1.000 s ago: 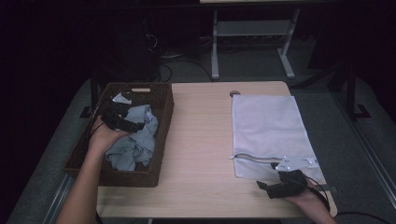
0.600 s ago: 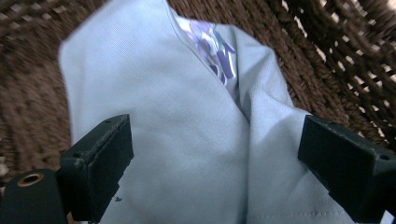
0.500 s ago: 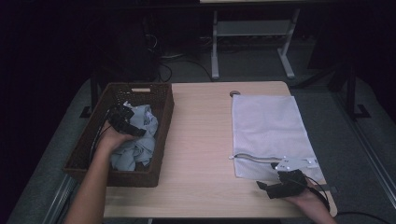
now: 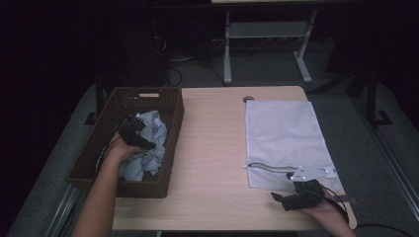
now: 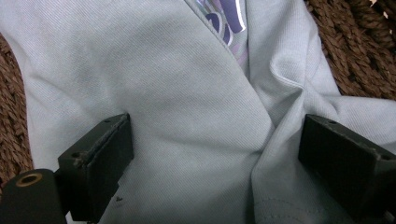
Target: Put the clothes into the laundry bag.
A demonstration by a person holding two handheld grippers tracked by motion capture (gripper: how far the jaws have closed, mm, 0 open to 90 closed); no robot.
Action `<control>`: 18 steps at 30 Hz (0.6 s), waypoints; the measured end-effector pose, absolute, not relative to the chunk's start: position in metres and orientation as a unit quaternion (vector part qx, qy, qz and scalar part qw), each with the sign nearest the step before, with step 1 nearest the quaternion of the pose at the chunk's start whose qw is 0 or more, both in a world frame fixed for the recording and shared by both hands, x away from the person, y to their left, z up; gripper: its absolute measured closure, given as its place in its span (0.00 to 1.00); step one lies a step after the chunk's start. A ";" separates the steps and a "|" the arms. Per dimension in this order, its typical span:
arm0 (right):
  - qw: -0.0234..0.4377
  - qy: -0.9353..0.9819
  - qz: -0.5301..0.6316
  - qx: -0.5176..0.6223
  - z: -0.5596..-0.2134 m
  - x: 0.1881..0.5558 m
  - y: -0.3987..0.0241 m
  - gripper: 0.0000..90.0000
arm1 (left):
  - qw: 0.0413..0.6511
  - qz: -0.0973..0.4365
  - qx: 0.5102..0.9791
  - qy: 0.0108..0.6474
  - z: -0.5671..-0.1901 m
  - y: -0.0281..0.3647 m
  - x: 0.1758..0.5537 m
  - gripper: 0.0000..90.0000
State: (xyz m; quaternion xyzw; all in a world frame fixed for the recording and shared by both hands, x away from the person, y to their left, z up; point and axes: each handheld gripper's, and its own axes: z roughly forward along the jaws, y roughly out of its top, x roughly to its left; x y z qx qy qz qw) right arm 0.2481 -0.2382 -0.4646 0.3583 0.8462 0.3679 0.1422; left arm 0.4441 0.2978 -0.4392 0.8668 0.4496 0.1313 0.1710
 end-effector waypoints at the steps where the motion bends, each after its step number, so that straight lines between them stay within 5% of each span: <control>1: 0.142 0.847 0.368 0.358 -0.465 0.248 -0.238 0.13 | 0.171 0.131 0.867 0.449 -0.439 0.298 0.444 0.12; 6: 0.142 0.847 0.366 0.357 -0.465 0.248 -0.238 0.13 | 0.161 0.137 0.871 0.443 -0.435 0.299 0.443 0.35; 12: 0.139 0.849 0.363 0.357 -0.466 0.249 -0.238 0.13 | 0.161 0.131 0.874 0.439 -0.430 0.298 0.440 0.77; 18: 0.138 0.849 0.363 0.358 -0.466 0.248 -0.238 0.13 | 0.161 0.119 0.871 0.449 -0.425 0.300 0.441 0.84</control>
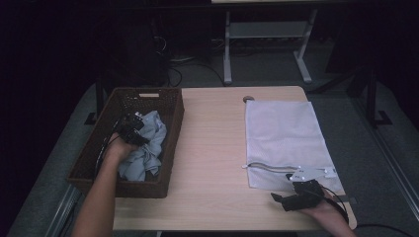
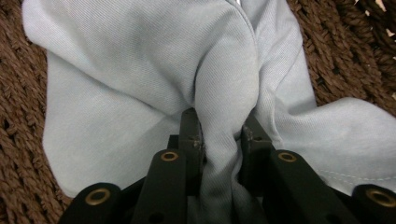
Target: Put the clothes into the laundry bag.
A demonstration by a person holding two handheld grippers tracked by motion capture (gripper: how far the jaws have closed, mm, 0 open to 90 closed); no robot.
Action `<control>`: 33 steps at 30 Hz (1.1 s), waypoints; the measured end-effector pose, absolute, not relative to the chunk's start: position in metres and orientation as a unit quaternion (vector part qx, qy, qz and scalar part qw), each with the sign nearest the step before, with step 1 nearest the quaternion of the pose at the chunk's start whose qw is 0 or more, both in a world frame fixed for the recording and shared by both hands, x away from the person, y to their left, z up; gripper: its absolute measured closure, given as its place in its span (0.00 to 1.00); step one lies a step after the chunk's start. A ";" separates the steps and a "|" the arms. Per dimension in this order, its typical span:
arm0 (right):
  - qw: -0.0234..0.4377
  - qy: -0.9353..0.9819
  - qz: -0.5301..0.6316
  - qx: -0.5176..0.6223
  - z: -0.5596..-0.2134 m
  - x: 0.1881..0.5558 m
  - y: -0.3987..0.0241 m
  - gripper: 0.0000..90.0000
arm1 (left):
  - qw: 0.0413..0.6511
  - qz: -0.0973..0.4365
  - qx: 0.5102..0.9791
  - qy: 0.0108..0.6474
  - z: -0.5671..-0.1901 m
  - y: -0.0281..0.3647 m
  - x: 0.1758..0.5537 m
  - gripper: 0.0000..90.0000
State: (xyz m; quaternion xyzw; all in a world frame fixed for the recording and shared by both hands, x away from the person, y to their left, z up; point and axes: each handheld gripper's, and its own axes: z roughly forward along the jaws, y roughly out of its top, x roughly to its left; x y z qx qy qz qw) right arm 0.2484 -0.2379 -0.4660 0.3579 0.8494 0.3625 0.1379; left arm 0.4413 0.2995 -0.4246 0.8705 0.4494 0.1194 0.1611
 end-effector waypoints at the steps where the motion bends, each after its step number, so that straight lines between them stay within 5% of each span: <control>1: 0.138 0.849 0.362 0.358 -0.466 0.249 -0.238 0.13 | 0.165 0.117 0.869 0.452 -0.423 0.301 0.441 0.84; 33: 0.138 0.846 0.365 0.364 -0.466 0.249 -0.239 0.14 | 0.319 0.111 0.817 0.468 -0.345 0.323 0.406 0.86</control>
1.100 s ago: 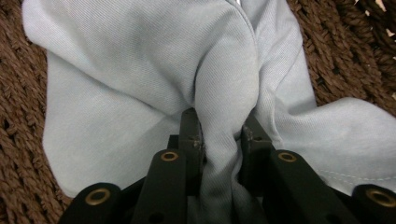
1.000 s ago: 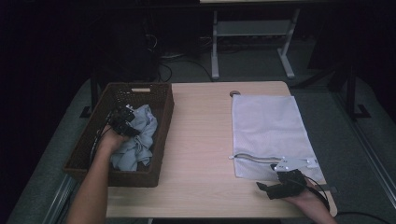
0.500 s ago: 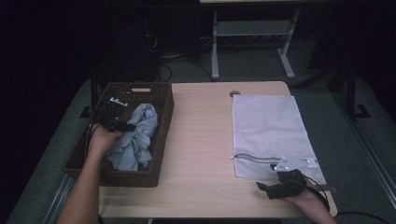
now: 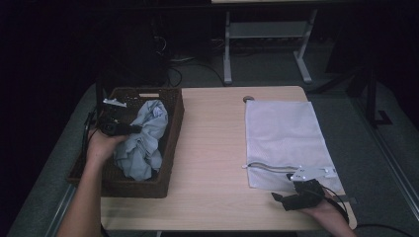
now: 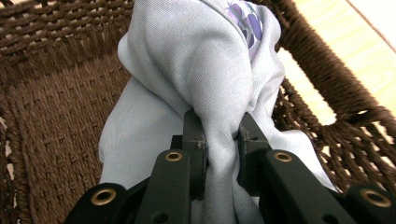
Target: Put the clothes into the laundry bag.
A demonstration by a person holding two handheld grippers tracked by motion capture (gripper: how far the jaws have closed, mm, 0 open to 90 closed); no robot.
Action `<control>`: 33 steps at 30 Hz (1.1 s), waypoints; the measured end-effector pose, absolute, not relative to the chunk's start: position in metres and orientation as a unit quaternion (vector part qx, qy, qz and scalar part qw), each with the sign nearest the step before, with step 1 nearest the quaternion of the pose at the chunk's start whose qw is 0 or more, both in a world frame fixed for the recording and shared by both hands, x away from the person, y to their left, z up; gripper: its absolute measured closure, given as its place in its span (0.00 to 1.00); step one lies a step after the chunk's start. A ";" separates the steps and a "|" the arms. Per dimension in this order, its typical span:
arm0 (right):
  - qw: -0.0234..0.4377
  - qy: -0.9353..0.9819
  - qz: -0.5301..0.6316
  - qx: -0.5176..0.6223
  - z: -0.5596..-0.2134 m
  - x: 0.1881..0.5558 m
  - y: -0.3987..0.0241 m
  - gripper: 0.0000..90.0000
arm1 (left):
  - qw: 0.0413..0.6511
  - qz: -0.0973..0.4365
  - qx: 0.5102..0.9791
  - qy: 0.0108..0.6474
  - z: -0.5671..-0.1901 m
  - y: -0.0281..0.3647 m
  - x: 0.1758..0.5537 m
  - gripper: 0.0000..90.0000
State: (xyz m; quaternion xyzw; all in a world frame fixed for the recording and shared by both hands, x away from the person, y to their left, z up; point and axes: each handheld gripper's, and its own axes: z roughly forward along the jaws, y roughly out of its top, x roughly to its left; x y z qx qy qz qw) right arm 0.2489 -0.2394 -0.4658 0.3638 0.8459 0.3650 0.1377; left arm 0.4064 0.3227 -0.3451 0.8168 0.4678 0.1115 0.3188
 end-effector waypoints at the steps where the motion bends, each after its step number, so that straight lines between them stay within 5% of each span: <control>1: 0.138 0.845 0.365 0.364 -0.466 0.249 -0.240 0.14 | 0.322 0.112 0.816 0.468 -0.342 0.323 0.406 0.86; 33: 0.137 0.844 0.367 0.367 -0.465 0.248 -0.239 0.13 | 0.407 0.111 0.820 0.387 -0.243 0.273 0.382 0.86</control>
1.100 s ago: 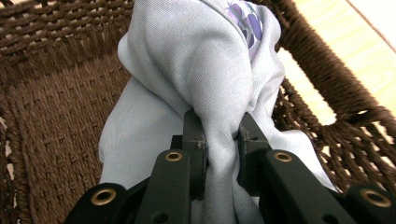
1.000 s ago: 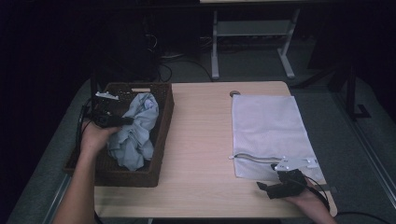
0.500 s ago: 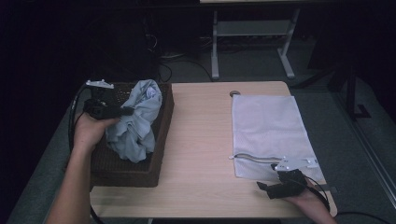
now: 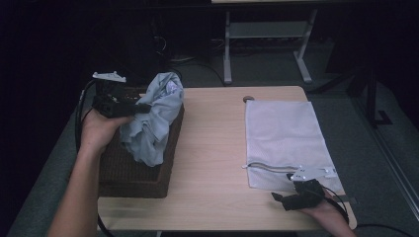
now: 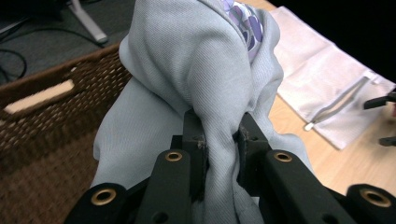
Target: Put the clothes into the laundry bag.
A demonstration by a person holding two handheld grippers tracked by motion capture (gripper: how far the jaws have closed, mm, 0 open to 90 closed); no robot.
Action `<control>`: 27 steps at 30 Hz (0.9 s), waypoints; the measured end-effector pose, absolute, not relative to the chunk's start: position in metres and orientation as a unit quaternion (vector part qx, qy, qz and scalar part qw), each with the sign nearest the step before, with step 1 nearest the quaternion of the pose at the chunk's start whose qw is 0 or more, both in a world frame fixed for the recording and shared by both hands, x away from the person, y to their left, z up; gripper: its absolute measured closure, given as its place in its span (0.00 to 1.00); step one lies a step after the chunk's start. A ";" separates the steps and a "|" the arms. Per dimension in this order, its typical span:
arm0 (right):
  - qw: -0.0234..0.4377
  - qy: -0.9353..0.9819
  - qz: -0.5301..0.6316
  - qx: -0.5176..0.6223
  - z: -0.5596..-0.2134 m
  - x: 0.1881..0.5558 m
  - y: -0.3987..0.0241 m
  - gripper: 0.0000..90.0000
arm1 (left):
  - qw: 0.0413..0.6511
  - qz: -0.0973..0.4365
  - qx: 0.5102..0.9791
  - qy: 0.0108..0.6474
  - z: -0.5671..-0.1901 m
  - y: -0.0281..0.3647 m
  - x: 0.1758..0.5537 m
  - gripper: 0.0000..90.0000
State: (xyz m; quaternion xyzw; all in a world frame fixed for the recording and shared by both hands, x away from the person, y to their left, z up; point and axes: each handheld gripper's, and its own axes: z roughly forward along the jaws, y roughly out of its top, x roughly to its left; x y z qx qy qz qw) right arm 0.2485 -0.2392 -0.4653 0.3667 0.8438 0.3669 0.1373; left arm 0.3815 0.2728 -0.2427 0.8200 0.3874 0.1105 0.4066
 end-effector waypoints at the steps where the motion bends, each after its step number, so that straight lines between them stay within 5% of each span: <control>1: 0.137 0.843 0.368 0.368 -0.465 0.249 -0.239 0.13 | 0.409 0.108 0.821 0.384 -0.241 0.269 0.382 0.86; 15: 0.137 0.845 0.368 0.364 -0.466 0.249 -0.240 0.13 | 0.442 0.072 0.833 0.324 -0.231 0.213 0.381 0.86; 27: 0.136 0.845 0.368 0.363 -0.466 0.248 -0.239 0.13 | 0.440 0.043 0.852 0.282 -0.258 0.169 0.382 0.86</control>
